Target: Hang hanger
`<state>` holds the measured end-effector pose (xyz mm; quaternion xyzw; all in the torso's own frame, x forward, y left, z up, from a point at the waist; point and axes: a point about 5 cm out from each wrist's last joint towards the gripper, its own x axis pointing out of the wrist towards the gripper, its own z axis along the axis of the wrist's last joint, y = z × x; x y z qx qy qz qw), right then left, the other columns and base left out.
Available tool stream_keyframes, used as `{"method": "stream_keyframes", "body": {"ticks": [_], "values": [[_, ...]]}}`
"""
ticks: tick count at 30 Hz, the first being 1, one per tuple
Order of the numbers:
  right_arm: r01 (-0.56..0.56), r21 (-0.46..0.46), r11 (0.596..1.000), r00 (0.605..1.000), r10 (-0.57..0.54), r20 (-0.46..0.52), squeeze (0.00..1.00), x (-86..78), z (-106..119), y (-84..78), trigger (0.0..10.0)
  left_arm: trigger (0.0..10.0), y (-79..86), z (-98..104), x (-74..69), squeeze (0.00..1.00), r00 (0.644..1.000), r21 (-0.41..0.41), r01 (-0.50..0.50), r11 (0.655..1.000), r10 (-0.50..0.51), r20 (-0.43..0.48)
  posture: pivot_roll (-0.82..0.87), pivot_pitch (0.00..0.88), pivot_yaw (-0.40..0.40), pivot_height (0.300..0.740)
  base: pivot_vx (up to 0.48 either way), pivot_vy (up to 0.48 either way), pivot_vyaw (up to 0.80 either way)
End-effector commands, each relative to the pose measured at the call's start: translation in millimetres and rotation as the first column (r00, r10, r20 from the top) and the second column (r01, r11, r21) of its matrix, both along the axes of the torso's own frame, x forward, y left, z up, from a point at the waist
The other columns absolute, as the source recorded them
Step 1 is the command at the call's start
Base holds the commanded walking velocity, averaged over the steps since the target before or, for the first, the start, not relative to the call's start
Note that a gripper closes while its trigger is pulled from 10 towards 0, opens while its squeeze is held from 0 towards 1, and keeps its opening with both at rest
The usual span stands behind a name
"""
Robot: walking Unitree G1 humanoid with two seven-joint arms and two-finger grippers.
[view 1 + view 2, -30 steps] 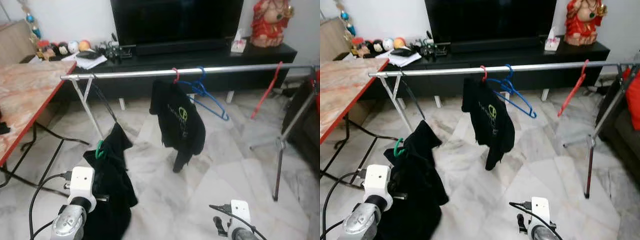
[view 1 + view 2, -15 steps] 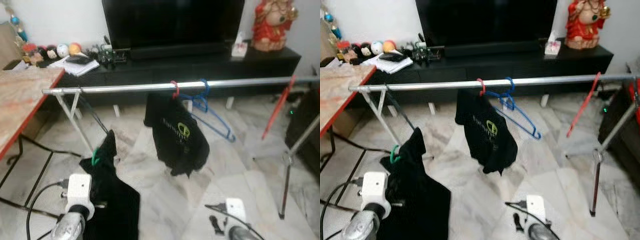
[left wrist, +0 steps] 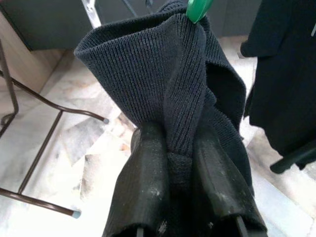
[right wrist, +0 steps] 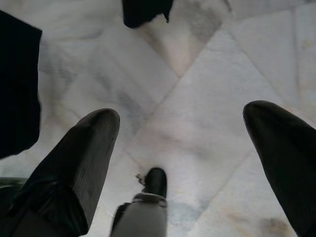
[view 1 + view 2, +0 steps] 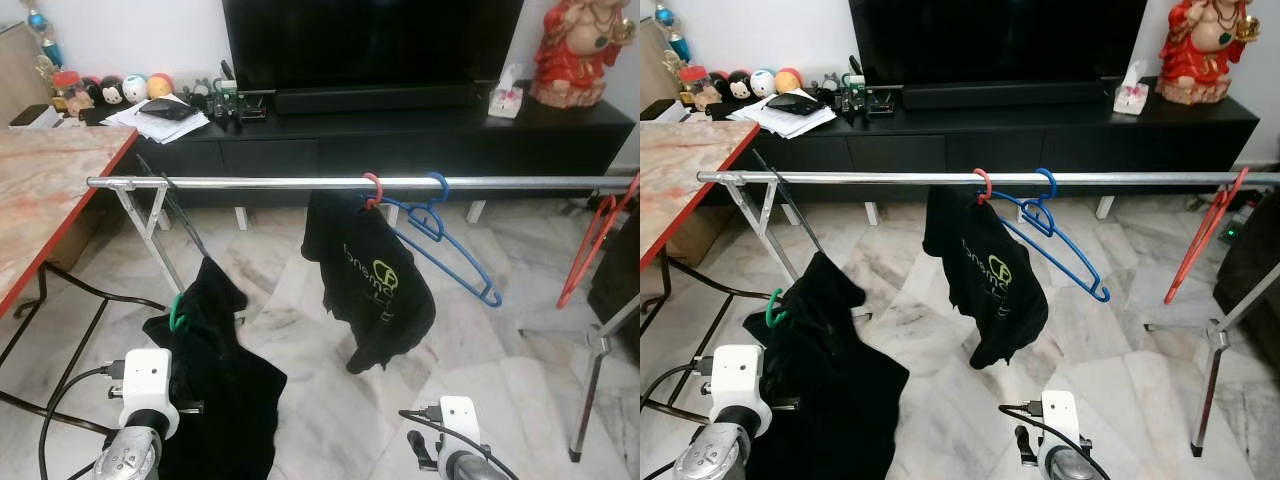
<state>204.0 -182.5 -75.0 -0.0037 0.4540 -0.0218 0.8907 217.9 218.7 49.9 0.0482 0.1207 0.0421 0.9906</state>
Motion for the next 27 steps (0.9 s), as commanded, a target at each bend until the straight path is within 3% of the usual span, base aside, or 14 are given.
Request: {"method": "stream_keyframes", "body": {"ticks": [1, 16, 27], "values": [[-0.006, 0.005, 1.000, 1.000, 0.006, -0.006, 0.00, -2.4, -1.5, 2.3, 10.0, 10.0, 5.8, 6.7, 1.8, 0.00, 0.999, 0.030, -0.019, 0.999, 0.018, 0.034, -0.05, 0.000, 0.044, 0.740, 0.000, -0.240, 0.00], [-0.031, -0.010, 0.999, 0.999, 0.031, -0.009, 0.00, -3.3, -1.6, -0.7, 10.0, 10.0, 10.1, 6.1, 0.4, 0.00, 0.998, 0.022, -0.062, 0.998, 0.061, 0.035, -0.05, 0.000, 0.037, 0.740, 0.000, -0.048, 0.00], [-0.052, -0.018, 0.998, 0.999, 0.052, -0.015, 0.00, -2.2, -1.2, 0.2, 10.0, 10.0, 11.0, 6.6, 0.1, 0.00, 0.997, 0.024, -0.073, 0.997, 0.072, 0.040, -0.05, 0.000, 0.036, 0.740, 0.000, -0.319, 0.00]]}}
